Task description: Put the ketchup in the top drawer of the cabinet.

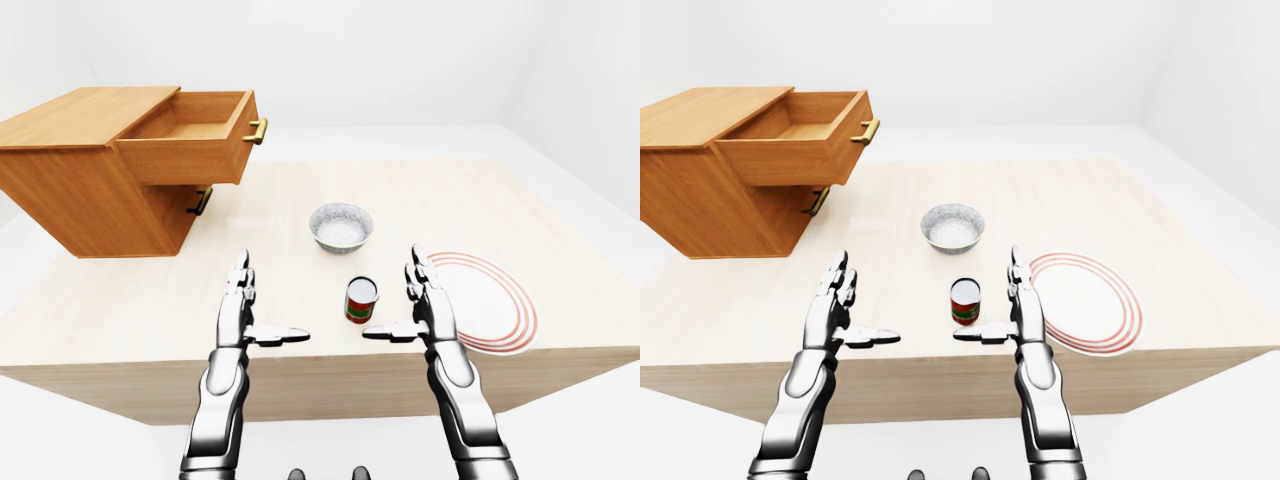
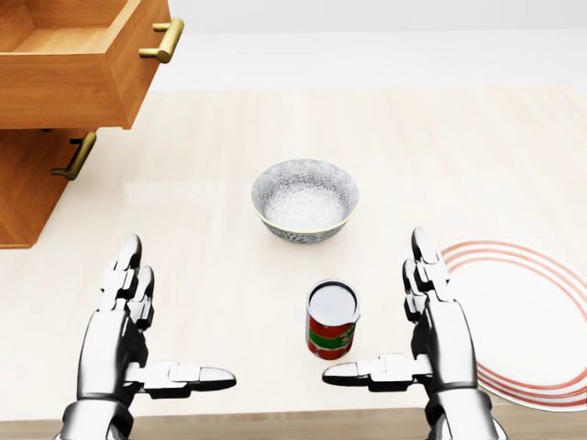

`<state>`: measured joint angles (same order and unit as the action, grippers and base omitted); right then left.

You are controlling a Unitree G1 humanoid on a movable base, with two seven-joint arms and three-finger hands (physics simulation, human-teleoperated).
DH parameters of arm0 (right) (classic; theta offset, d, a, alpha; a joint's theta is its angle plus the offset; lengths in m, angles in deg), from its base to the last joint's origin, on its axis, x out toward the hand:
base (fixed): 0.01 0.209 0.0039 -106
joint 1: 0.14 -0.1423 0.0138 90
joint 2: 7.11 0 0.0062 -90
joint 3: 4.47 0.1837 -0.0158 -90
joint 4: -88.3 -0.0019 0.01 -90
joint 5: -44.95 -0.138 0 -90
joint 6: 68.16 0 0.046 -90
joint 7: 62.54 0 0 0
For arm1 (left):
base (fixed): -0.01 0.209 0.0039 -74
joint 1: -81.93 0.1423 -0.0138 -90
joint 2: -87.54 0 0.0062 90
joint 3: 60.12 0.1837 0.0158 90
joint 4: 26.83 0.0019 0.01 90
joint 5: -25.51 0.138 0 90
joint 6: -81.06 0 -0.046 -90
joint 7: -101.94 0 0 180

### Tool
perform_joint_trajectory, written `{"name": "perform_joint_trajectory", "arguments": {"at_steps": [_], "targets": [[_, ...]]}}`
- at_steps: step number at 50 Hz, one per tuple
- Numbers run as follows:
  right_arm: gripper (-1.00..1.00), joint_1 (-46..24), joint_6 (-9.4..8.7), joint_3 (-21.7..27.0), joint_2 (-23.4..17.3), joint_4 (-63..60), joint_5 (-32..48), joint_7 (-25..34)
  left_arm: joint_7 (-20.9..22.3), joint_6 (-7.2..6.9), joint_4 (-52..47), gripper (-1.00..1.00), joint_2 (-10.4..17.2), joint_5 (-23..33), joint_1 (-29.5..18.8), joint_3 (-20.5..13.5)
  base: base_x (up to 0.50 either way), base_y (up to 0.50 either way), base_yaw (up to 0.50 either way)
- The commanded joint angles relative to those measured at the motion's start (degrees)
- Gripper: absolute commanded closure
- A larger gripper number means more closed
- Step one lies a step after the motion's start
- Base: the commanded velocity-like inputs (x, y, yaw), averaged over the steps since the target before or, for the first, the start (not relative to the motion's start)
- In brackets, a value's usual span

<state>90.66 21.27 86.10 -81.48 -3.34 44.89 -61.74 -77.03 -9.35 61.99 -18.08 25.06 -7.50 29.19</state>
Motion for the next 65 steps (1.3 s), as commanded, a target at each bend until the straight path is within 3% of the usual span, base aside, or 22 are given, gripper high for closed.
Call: {"name": "perform_joint_trajectory", "arguments": {"at_steps": [1, 2, 3, 9, 13, 17, 24, 26, 33, 38, 52, 60, 65], "targets": [[-0.98, 3.90, -3.69, -0.33, -0.22, -9.33, 1.27, 1.32, 2.69, -3.18, -10.01, -1.00, 0.42, -0.98, 4.38, -0.34, 0.00, 0.00, 0.00], [-0.98, 4.38, -4.19, -0.56, -0.07, -10.66, 1.42, 1.29, 2.88, -4.44, -12.47, -1.00, 0.32, -1.14, 5.34, -0.20, 0.00, 0.00, 0.00], [-0.98, 4.70, -4.43, -0.72, -0.01, -11.42, 1.62, 1.26, 3.11, -4.58, -13.98, -1.00, 0.23, -1.30, 5.97, -0.12, 0.00, 0.00, 0.00], [-0.98, 9.46, -4.43, -2.93, 0.12, -21.00, 3.63, 1.45, 4.92, -4.58, -27.33, -1.00, 0.05, -3.02, 11.87, 0.13, 0.00, 0.00, 0.00], [-0.98, 14.46, -4.43, -5.26, -0.24, -31.38, 5.29, 1.36, 6.71, -4.58, -38.17, -1.00, -0.08, -6.45, 15.26, -2.30, 0.00, 0.00, 0.00], [-0.98, 17.46, -4.43, -6.52, -0.84, -37.19, 5.81, 1.11, 8.13, -4.58, -43.89, -1.00, -0.79, -8.71, 16.30, -5.32, 0.00, 0.00, 0.00], [-0.98, 25.30, -4.43, -8.78, -2.65, -49.56, 6.55, 0.38, 12.14, -4.58, -58.46, -1.00, -3.62, -17.55, 18.72, -15.76, 0.00, 0.00, 0.00], [-0.98, 27.37, -4.43, -9.11, -3.10, -52.28, 6.63, 0.17, 11.32, -4.58, -58.79, -1.00, -2.08, -21.26, 20.30, -17.31, 0.00, 0.00, 0.00], [-0.98, 31.30, -4.43, -11.25, -4.82, -56.67, 8.32, -1.15, 2.03, -4.58, -58.81, -1.00, 9.40, -33.59, 27.23, -17.80, 0.00, 0.00, 0.00], [-0.98, 31.32, -4.43, -10.79, -5.21, -56.56, 8.16, -1.33, -1.13, -4.58, -58.81, -1.00, 13.49, -37.33, 29.14, -18.47, 0.00, 0.00, 0.00], [-0.98, 31.33, -4.43, -8.51, -4.01, -56.06, 3.82, 2.15, -1.20, -4.58, -58.81, -1.00, 12.89, -36.44, 28.13, -18.17, 0.00, 0.00, 0.00], [-0.98, 31.85, -4.43, -9.63, -4.53, -56.09, 3.98, 2.55, -1.19, -4.58, -58.81, -1.00, 12.97, -37.65, 27.70, -19.29, 0.47, 0.00, 0.00], [-0.98, 32.07, -4.43, -10.01, -4.92, -56.00, 4.40, 2.43, -0.45, -4.58, -58.81, -1.00, 11.49, -35.68, 26.75, -18.39, 0.50, 0.00, 0.00]]}}
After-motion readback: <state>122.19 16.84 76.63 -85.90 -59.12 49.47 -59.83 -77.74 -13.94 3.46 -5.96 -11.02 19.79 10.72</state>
